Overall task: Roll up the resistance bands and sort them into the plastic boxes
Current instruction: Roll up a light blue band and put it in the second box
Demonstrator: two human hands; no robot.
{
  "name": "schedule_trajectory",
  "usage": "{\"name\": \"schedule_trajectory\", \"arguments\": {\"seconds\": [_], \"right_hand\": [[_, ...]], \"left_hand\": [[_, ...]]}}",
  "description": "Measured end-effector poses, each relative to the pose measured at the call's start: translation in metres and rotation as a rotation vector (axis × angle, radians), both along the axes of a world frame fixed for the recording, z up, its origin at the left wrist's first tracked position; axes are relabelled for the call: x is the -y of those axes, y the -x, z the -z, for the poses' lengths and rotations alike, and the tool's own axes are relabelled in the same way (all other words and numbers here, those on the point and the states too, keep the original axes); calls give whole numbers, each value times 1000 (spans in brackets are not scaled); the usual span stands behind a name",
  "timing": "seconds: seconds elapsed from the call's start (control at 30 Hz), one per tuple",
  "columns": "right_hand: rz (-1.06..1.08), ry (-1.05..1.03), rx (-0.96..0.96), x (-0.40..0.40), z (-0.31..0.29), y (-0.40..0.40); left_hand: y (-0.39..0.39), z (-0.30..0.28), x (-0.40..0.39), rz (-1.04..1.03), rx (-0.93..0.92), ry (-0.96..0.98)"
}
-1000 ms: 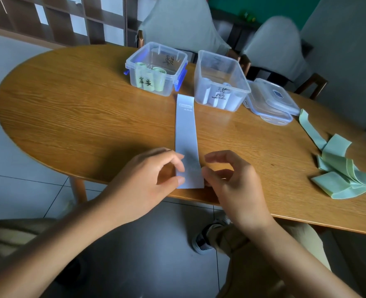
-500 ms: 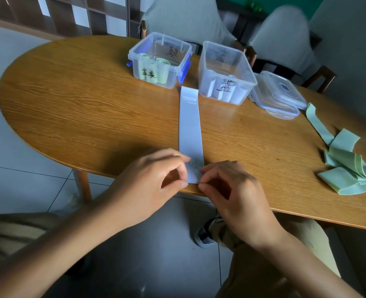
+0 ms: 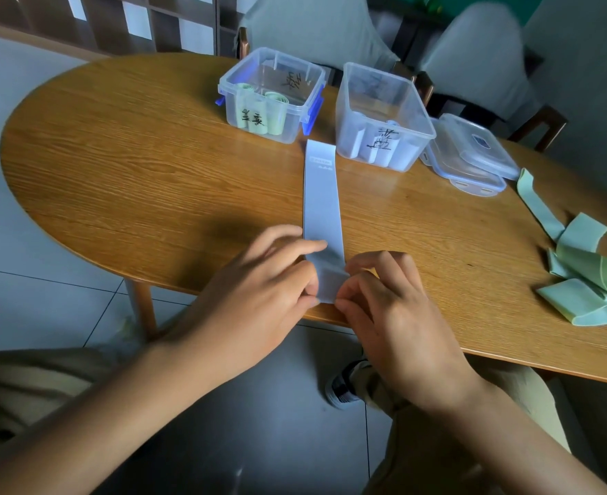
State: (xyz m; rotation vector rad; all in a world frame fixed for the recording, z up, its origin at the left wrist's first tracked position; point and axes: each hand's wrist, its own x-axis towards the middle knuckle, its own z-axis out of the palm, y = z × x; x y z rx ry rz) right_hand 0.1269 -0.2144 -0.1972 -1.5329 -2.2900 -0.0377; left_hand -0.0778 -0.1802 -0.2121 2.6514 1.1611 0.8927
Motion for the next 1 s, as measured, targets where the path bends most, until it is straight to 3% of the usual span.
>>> {"name": "schedule_trajectory", "arguments": {"seconds": [0.5, 0.7, 1.0], "right_hand": [[166, 82, -80, -6, -4, 14], [155, -17, -155, -8, -9, 17], [47, -326, 31, -1, 3, 12]], "left_hand": [[-12, -1, -1, -196, 60, 32], [-16, -12, 0, -125, 175, 83], [-11, -7, 2, -63, 75, -95]]}}
